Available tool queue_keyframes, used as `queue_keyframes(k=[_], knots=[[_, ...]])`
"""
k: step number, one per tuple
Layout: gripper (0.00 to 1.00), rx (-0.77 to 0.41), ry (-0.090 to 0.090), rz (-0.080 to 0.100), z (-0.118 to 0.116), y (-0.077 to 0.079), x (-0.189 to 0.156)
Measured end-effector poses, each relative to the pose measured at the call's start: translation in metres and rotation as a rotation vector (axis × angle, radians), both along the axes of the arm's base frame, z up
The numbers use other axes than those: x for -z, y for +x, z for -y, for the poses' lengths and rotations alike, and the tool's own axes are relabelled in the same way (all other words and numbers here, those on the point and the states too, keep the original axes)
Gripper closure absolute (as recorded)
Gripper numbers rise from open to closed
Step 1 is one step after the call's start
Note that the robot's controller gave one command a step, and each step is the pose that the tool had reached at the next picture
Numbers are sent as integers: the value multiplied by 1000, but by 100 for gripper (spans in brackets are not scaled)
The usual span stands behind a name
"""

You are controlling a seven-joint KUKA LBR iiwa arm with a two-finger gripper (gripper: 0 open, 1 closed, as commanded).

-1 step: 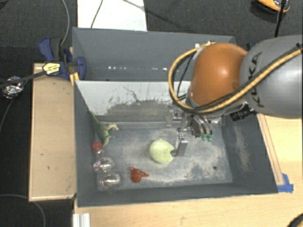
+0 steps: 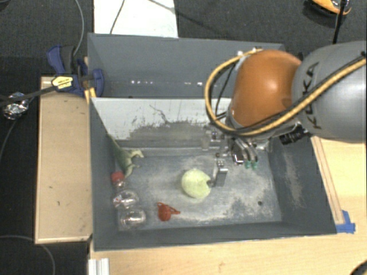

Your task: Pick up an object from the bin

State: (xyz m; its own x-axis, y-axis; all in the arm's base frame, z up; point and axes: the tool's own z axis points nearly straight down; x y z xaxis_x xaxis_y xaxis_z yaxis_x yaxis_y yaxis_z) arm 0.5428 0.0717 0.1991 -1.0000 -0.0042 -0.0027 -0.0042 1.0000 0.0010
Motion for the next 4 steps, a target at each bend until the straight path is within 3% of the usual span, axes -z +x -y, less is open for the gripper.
queue_keyframes(k=[1,2,4], knots=[[0,-52,0,4,5,-14,42],[0,-91,1,5,-13,-5,100],[0,-104,1,-2,-14,-9,128]])
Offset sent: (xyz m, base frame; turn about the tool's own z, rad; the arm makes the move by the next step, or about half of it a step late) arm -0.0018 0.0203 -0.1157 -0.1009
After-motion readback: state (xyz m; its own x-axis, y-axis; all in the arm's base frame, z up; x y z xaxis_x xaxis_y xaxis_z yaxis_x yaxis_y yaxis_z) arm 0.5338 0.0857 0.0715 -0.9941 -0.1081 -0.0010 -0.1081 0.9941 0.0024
